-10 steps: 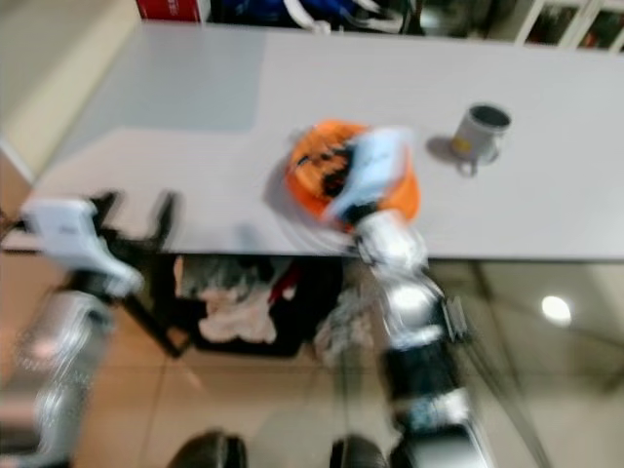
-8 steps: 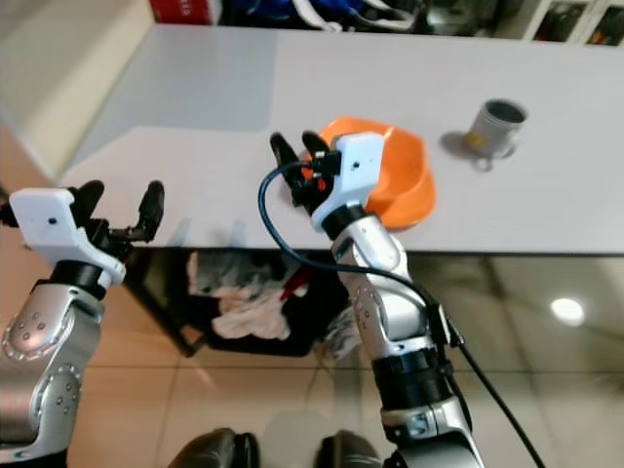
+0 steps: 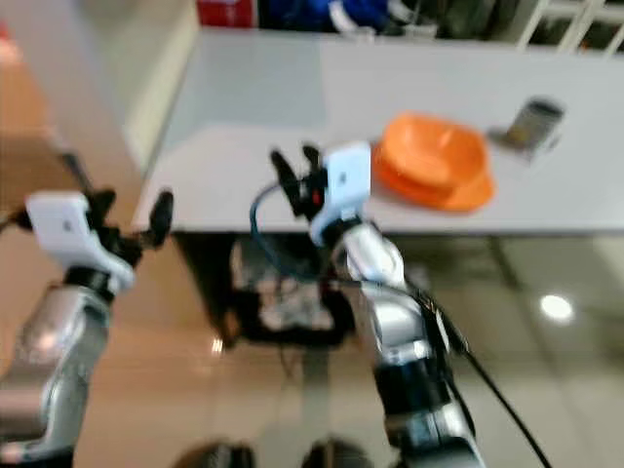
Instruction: Setting the table
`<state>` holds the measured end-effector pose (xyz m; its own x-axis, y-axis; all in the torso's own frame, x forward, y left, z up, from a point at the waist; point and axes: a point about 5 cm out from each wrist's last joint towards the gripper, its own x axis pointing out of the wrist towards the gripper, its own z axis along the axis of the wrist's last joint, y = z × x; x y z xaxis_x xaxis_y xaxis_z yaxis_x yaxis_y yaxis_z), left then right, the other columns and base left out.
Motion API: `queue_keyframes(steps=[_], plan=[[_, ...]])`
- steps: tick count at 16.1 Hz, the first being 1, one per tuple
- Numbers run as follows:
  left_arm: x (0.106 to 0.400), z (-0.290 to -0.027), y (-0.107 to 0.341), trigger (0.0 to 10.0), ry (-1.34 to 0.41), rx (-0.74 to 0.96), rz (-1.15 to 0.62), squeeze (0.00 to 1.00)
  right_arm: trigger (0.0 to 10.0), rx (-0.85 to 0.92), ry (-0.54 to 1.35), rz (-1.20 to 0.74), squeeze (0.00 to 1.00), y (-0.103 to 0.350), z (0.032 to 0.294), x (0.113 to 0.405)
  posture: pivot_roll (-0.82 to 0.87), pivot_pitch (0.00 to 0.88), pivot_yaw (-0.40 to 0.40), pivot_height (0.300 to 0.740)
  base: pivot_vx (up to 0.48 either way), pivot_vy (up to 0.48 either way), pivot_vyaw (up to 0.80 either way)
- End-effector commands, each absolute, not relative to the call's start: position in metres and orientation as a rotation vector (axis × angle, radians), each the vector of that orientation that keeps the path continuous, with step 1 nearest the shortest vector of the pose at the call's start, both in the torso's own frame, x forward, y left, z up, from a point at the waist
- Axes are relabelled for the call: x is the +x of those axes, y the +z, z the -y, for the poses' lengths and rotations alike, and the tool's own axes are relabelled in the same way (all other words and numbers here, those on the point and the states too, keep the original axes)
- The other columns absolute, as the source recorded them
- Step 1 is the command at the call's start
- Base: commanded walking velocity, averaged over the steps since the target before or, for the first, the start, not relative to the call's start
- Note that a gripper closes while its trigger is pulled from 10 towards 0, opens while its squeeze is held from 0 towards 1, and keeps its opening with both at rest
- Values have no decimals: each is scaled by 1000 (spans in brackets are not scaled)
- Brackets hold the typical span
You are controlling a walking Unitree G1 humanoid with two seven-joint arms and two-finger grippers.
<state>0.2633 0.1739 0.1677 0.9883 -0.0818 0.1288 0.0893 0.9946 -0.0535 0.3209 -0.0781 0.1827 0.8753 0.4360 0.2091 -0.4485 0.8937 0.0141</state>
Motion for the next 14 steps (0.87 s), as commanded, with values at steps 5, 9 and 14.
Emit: queue_keyframes(steps=[5,9,14], plan=[[262,-168,160,10000,-110,-43,104,0,10000,83,484,138,1000,164,79,319,-55,100,-5,740,0,480,0],[264,-167,162,10000,-117,-41,112,0,10000,83,495,146,1000,164,77,320,-55,96,-1,740,0,480,0],[264,-168,162,10000,-118,-33,116,0,10000,67,461,140,1000,163,77,324,-47,90,-2,740,0,480,0]])
